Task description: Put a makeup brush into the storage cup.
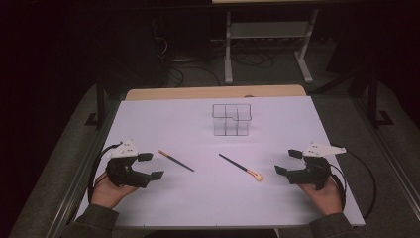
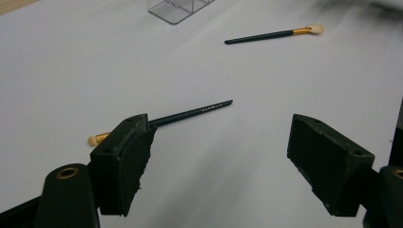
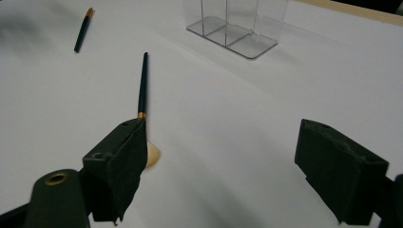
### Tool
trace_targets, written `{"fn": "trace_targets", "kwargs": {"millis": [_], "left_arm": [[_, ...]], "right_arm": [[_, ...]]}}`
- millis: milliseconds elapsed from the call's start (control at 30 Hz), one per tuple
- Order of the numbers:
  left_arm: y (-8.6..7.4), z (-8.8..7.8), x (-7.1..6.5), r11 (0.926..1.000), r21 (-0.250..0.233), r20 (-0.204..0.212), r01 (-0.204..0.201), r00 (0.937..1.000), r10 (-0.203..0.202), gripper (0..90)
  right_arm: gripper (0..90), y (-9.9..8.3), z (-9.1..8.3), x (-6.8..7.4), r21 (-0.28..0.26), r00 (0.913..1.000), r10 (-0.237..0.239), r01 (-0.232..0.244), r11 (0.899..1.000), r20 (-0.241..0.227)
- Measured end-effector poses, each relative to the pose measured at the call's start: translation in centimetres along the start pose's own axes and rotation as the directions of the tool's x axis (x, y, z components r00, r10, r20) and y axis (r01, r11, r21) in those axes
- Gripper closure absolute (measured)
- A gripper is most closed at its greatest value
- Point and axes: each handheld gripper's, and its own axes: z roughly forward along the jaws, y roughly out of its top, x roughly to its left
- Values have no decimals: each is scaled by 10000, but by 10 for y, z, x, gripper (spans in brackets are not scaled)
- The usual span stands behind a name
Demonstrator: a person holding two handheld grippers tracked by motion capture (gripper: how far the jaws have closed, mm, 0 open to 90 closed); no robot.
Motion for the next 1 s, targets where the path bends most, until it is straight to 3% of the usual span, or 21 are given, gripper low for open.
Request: {"fn": "trace_targets", "kwargs": {"millis": [300, 333, 533, 767, 800, 833, 900, 1000], "left_arm": [[13, -1, 3, 9988, 366, 1, -324, 9995, 324, 220], [16, -2, 4, 9973, 516, 32, -528, 9986, 527, 220], [26, -4, 7, 9936, 689, 58, -901, 9959, 899, 224], [41, -1, 11, 9804, 1083, 208, -1647, 9863, 1634, 242], [45, 3, 13, 9748, 1239, 264, -1854, 9827, 1835, 247], [45, 3, 13, 9748, 1239, 264, -1854, 9827, 1835, 247], [52, 8, 16, 9662, 1573, 378, -2041, 9789, 2006, 247], [56, 13, 20, 9653, 1595, 493, -2067, 9783, 2013, 247]], "right_arm": [[183, 1, 1, 3, 81, 9998, -150, 151, 9999, -125], [183, 1, 1, 3, 61, 9998, -175, 176, 9998, -132], [183, 2, 1, 5, 70, 9995, -265, 266, 9996, -143], [182, 4, 2, 9, 101, 9989, -417, 419, 9991, -210], [182, 5, 2, 10, 99, 9990, -395, 397, 9992, -215], [182, 5, 2, 10, 106, 9990, -383, 385, 9992, -228], [181, 5, 3, 10, 104, 9991, -358, 361, 9993, -227], [180, 5, 3, 9, 115, 9990, -362, 365, 9993, -253]]}}
